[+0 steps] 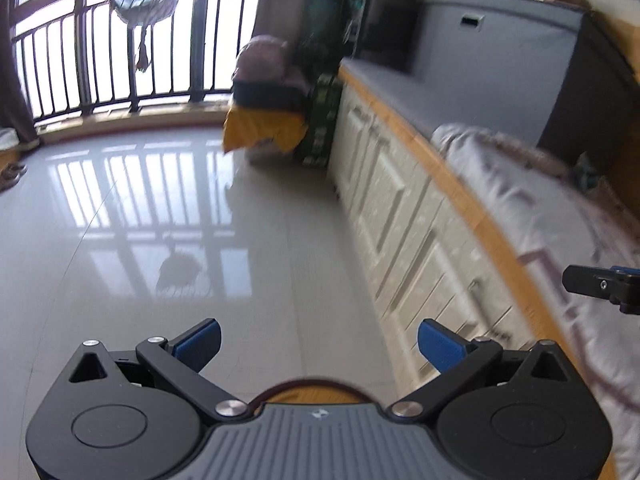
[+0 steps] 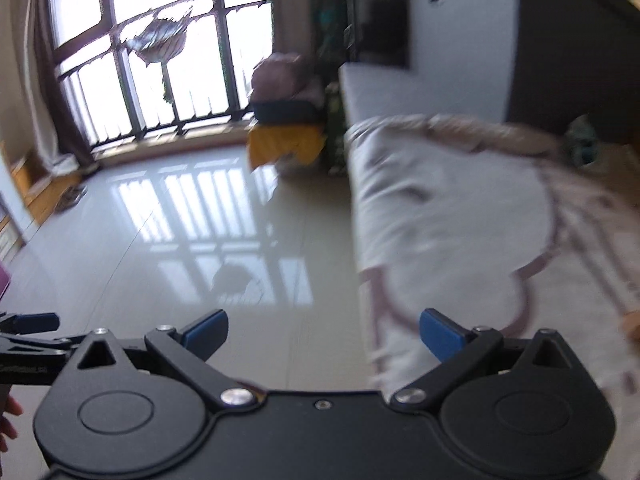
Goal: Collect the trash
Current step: 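Move both open tools back up toward the mattress, then grasp the wooden stick with the right tool while the left tool grasps the teal packet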
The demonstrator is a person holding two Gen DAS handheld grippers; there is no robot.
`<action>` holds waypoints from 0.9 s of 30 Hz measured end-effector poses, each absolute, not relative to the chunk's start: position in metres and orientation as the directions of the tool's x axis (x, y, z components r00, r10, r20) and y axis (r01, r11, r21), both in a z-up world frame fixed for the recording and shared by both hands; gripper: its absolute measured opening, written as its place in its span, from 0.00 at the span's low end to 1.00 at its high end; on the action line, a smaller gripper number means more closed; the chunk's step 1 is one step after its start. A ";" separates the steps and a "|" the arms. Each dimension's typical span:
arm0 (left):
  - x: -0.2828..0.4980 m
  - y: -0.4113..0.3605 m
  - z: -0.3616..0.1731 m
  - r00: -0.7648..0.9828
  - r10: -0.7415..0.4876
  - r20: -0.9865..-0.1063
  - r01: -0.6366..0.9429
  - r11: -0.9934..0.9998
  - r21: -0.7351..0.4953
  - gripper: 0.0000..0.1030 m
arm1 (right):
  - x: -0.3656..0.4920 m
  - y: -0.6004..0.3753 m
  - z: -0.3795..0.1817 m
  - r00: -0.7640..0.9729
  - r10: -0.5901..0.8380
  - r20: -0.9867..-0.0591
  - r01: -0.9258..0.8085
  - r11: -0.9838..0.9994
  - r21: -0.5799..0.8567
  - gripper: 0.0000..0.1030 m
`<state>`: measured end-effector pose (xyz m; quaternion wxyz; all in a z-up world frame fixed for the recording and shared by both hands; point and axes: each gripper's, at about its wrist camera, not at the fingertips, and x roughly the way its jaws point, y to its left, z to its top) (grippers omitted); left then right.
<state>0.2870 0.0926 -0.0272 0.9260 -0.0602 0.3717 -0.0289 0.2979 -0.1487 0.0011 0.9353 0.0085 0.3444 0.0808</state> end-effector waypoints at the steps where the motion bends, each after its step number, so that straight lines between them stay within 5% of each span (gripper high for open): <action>1: 0.289 0.087 -0.023 0.731 -0.105 -0.674 0.019 0.991 -0.134 1.00 | 0.298 -0.157 0.006 0.762 0.146 -0.631 -0.131 0.989 0.071 1.00; 14: 0.317 0.001 0.015 0.805 -0.228 -0.548 0.185 0.974 -0.133 1.00 | 0.283 -0.281 0.038 0.863 -0.052 -0.503 0.114 0.989 0.093 1.00; 27: 0.330 -0.070 0.015 0.786 -0.356 -0.506 0.340 0.932 -0.128 1.00 | 0.280 -0.348 0.009 0.818 -0.163 -0.552 0.235 0.970 0.062 1.00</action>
